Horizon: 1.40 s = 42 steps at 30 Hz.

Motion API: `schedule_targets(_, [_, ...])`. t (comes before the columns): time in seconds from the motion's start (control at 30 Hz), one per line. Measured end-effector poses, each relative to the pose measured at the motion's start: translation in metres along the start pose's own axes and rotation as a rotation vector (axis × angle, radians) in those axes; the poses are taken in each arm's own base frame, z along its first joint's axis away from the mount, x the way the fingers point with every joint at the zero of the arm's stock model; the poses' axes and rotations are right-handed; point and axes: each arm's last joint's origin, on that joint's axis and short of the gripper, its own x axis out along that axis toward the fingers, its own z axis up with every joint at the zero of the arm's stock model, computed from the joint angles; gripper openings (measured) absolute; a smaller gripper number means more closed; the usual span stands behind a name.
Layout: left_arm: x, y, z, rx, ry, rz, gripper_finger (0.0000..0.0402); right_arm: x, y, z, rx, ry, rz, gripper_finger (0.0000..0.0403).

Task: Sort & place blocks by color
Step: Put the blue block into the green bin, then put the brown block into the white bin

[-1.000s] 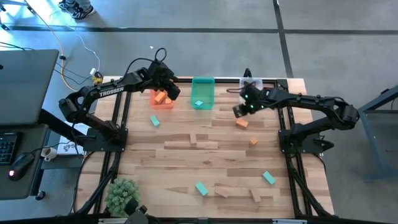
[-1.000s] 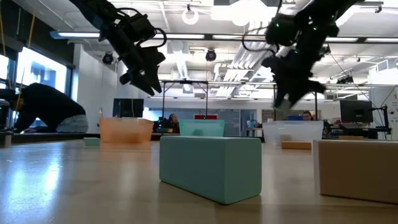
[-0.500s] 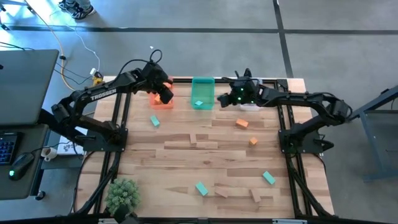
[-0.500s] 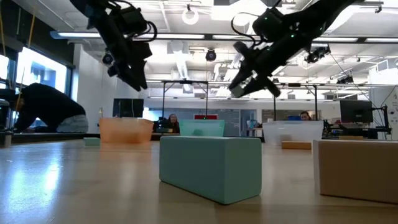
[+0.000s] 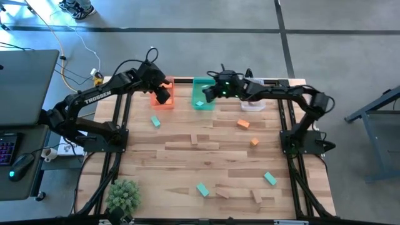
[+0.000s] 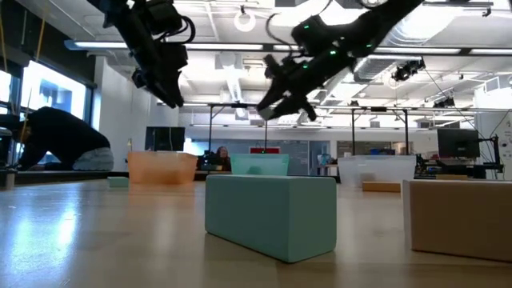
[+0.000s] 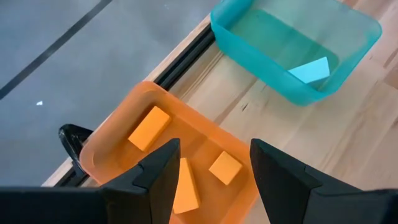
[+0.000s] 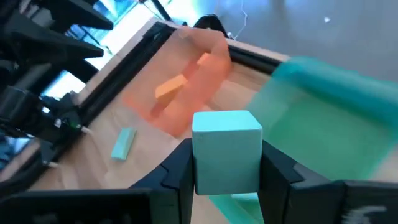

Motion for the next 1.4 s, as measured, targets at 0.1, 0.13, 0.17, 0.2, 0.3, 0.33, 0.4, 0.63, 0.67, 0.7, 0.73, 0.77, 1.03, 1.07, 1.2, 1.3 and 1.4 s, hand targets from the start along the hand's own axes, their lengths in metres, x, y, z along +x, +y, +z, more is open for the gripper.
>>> schedule_targets(0.1, [0.0, 0.0, 0.0, 0.0, 0.002, 0.0, 0.0181, 0.019, -0.001, 0.0, -0.026, 0.074, -0.04, 0.0103])
schedule_targets(0.13, [0.0, 0.0, 0.0, 0.0, 0.002, 0.0, 0.0181, 0.024, -0.001, -0.002, -0.039, 0.1, -0.052, 0.0103])
schedule_targets(0.17, [0.0, 0.0, 0.0, 0.0, 0.002, 0.0, 0.0181, 0.029, -0.001, -0.003, -0.049, 0.125, -0.063, 0.0103])
schedule_targets(0.2, [0.0, 0.0, 0.0, 0.0, 0.002, 0.0, 0.0181, 0.033, -0.002, -0.003, -0.06, 0.147, -0.074, 0.0103])
schedule_targets(0.3, [0.0, 0.0, 0.0, 0.0, 0.002, -0.001, 0.0181, 0.041, -0.002, -0.008, -0.087, 0.198, -0.094, 0.0103])
schedule_targets(0.33, [0.0, 0.0, 0.0, 0.0, 0.001, -0.001, 0.0181, 0.043, -0.001, -0.01, -0.095, 0.206, -0.1, 0.0103])
schedule_targets(0.4, [0.0, 0.0, 0.0, 0.0, 0.001, -0.002, 0.0181, 0.044, -0.001, -0.012, -0.102, 0.211, -0.115, 0.0103])
schedule_targets(0.63, [0.0, -0.001, 0.0, 0.001, 0.001, -0.014, 0.0181, 0.041, -0.008, -0.018, -0.173, 0.263, -0.242, 0.0103])
schedule_targets(0.67, [0.0, -0.002, 0.0, -0.003, 0.001, -0.022, 0.0181, 0.041, -0.009, -0.019, -0.177, 0.272, -0.26, 0.0103])
schedule_targets(0.7, [0.0, -0.003, 0.0, -0.011, 0.0, -0.031, 0.0181, 0.04, -0.01, -0.02, -0.179, 0.278, -0.272, 0.0103])
schedule_targets(0.73, [0.0, -0.004, 0.0, -0.017, -0.002, -0.05, 0.0181, 0.04, -0.01, -0.02, -0.182, 0.28, -0.279, 0.0103])
schedule_targets(0.77, [0.0, -0.006, 0.0, -0.024, -0.003, -0.075, 0.0181, 0.04, -0.01, -0.02, -0.182, 0.282, -0.28, 0.0103])
schedule_targets(1.03, [-0.003, -0.028, 0.002, 0.025, -0.017, -0.246, 0.0181, 0.04, -0.011, -0.021, -0.179, 0.289, -0.284, 0.0125])
schedule_targets(1.07, [-0.004, -0.031, 0.001, 0.044, -0.019, -0.254, 0.0181, 0.04, -0.011, -0.021, -0.179, 0.289, -0.284, 0.0138])
schedule_targets(1.2, [-0.006, -0.043, 0.001, 0.114, -0.024, -0.284, 0.0181, 0.04, -0.01, -0.021, -0.157, 0.288, -0.287, 0.0183])
schedule_targets(1.3, [-0.007, -0.051, 0.0, 0.141, -0.026, -0.304, 0.0181, 0.04, -0.011, -0.021, -0.135, 0.284, -0.291, 0.0193])
schedule_targets(1.4, [-0.009, -0.057, -0.001, 0.147, -0.024, -0.318, 0.0181, 0.038, -0.01, -0.02, -0.117, 0.279, -0.292, 0.0195])
